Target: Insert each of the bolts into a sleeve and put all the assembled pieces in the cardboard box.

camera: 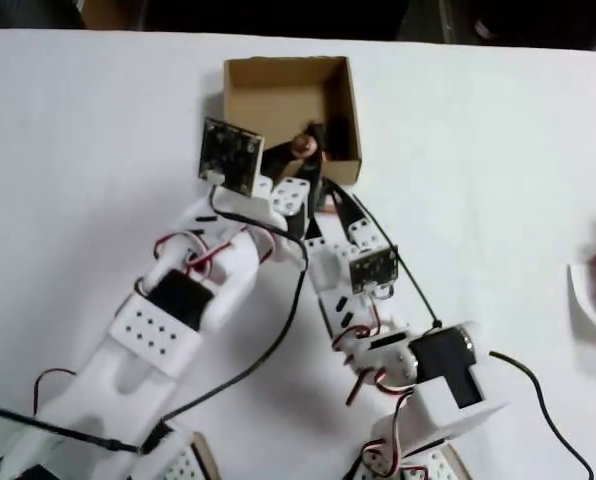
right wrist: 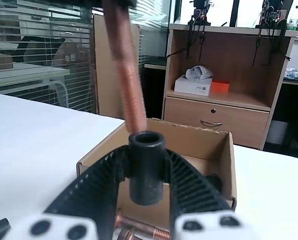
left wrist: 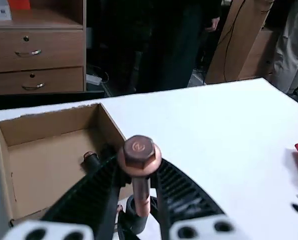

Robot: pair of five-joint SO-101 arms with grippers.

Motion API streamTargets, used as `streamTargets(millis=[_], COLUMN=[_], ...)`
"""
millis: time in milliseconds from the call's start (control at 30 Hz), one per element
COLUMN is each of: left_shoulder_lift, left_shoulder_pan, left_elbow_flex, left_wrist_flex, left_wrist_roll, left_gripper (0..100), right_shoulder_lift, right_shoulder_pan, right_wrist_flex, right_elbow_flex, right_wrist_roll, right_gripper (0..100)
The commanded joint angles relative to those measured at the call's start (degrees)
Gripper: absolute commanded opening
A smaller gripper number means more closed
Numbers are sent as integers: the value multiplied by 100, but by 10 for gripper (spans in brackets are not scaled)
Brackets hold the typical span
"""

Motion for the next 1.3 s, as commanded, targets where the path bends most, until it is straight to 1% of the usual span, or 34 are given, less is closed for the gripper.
streamTargets(millis=[0, 333, 500, 700, 1200, 1267], left_shoulder_lift=[105, 809, 870, 862, 923, 923], left_shoulder_pan=[35, 44, 35, 35, 9, 9], left_elbow_flex=[-497, -1209, -1182, -1209, -1147, -1147], left_wrist_flex=[-26, 26, 26, 545, 607, 774], left_wrist_roll=[53, 53, 53, 53, 53, 53], left_gripper=[27, 27, 27, 27, 27, 27], right_shoulder_lift=[4, 4, 4, 22, 4, 4], right_shoulder_pan=[-57, -57, -48, -31, -40, -48], right_wrist_flex=[-171, -180, -400, -382, -409, -409], right_elbow_flex=[-202, -193, -141, -141, -141, -141], right_wrist_roll=[53, 53, 53, 53, 53, 53], right_gripper=[20, 20, 20, 20, 20, 20])
